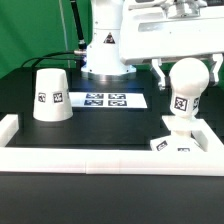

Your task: Assemble lamp

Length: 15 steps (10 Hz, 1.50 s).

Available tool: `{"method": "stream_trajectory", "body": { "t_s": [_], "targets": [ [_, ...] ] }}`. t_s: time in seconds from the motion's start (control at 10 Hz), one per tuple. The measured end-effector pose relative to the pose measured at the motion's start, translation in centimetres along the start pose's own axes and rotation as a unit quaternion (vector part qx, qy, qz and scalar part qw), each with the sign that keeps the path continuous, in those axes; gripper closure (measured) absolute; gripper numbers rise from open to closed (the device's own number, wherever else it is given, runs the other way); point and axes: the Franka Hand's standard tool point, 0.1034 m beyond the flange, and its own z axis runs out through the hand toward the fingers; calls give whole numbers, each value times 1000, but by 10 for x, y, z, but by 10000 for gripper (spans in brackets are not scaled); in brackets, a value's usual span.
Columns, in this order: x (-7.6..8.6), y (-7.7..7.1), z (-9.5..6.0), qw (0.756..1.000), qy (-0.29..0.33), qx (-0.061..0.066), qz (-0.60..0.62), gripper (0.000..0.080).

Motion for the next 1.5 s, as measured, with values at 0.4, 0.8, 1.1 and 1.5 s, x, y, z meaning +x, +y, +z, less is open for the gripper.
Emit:
{"method": "stream_trajectory", "body": {
  "t_s": [0.4,0.8,1.1,1.5],
  "targets": [
    [-3,0,2,1000,29,-2,-2,220],
    [-3,2,3,999,35,-4,-5,122],
    [-3,2,2,999,34,-4,-6,101],
    [9,5,-14,999,39,-5,-9,101]
  ]
}}
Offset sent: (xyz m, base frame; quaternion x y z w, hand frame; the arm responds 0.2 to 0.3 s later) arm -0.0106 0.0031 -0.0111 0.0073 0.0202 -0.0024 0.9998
